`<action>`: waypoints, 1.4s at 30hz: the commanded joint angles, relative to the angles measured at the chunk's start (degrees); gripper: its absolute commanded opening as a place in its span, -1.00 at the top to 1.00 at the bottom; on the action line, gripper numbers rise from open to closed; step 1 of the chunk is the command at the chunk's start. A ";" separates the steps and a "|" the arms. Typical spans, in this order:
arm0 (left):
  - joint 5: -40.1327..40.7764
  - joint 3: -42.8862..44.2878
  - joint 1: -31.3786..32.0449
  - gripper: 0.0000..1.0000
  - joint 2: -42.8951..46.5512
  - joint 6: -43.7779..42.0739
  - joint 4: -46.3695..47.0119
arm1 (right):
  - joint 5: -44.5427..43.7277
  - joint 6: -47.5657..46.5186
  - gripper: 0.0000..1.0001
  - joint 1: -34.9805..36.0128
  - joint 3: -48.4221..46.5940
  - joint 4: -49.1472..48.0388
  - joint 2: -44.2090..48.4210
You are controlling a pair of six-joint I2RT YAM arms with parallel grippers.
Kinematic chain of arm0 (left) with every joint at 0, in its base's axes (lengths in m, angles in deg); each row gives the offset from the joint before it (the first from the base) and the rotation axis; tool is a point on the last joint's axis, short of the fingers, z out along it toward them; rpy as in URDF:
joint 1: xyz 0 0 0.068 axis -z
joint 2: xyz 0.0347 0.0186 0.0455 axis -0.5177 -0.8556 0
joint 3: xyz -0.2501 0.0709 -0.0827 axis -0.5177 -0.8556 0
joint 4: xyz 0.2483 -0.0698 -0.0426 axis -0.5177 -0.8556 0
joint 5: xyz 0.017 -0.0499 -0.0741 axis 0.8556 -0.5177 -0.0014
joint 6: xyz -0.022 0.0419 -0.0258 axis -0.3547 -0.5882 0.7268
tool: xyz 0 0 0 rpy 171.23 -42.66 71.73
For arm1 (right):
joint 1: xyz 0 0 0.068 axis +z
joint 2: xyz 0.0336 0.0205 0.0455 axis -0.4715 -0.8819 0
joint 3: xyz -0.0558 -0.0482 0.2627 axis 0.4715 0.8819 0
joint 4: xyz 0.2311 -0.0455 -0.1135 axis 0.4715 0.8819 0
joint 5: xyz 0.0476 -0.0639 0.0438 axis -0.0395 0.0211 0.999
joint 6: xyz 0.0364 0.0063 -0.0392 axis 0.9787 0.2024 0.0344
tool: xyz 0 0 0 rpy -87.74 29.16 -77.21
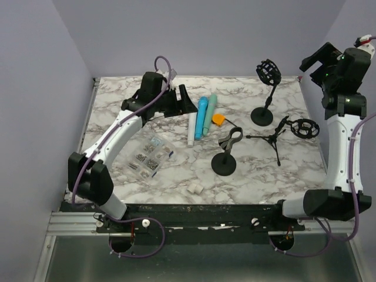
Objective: Remove the microphone from the stand
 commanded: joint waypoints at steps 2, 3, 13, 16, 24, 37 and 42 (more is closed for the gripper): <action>-5.85 2.26 -0.20 -0.71 10.47 -6.91 -1.65 | 31.76 10.56 -0.71 -11.29 2.58 -6.23 -5.12; -6.15 2.11 -0.20 -0.71 11.47 -8.25 -1.73 | 34.56 11.46 -0.65 -11.82 2.97 -8.00 -6.32; -5.52 -5.75 2.80 -0.71 18.19 -17.86 1.47 | 47.19 15.59 -0.61 -11.96 4.84 -17.98 -13.40; -5.54 -6.54 3.03 -0.70 18.44 -18.08 2.35 | 46.04 15.01 -0.38 -11.96 4.76 -18.42 -15.29; -5.10 -7.33 3.41 -0.70 19.02 -18.78 3.12 | 48.36 14.84 -0.13 -11.96 6.40 -19.55 -19.96; -4.39 -8.45 4.02 -0.70 19.60 -19.66 4.35 | 50.22 15.53 -0.10 -11.96 11.32 -23.57 -22.27; -4.25 -8.54 4.03 -0.70 19.63 -19.66 4.30 | 48.67 14.91 -0.08 -11.96 14.30 -24.43 -22.59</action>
